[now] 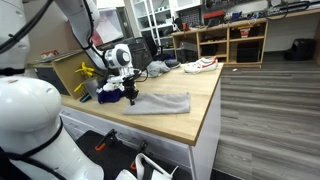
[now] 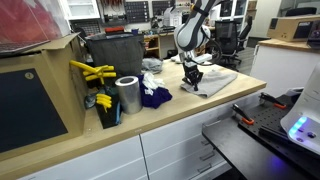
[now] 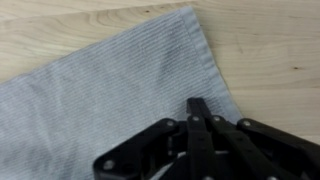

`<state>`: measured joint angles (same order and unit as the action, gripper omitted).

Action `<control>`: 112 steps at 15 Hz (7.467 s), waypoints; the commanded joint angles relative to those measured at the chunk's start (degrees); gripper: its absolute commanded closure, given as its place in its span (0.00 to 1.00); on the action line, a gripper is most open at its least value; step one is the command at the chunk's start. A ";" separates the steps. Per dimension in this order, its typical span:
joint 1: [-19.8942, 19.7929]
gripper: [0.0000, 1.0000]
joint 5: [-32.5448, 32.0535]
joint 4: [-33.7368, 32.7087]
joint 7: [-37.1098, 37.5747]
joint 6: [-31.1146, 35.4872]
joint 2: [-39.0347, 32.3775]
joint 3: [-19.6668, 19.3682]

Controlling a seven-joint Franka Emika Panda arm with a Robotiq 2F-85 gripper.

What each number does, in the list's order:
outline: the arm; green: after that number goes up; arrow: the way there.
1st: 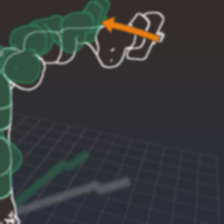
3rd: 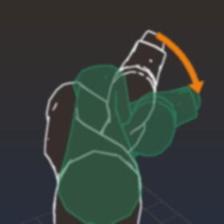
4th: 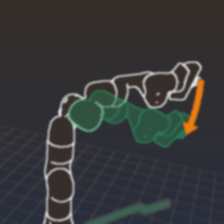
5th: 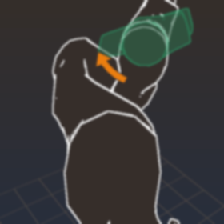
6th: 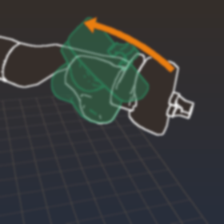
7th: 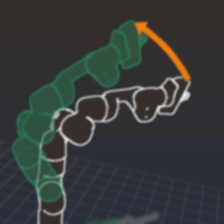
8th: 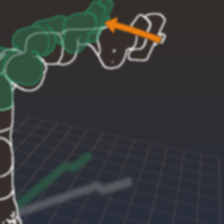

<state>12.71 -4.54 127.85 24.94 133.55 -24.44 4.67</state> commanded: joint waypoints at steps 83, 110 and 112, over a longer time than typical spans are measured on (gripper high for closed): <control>-29.34 0.00 9.99 -21.70 -49.82 -9.40 -13.74 -3.92; -30.79 0.00 11.21 -19.13 -60.41 -12.57 -10.65 -5.66; -30.51 0.00 9.92 -17.71 -60.03 -10.58 -9.51 -6.27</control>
<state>-19.00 7.36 105.74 -36.48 119.57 -37.76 -0.16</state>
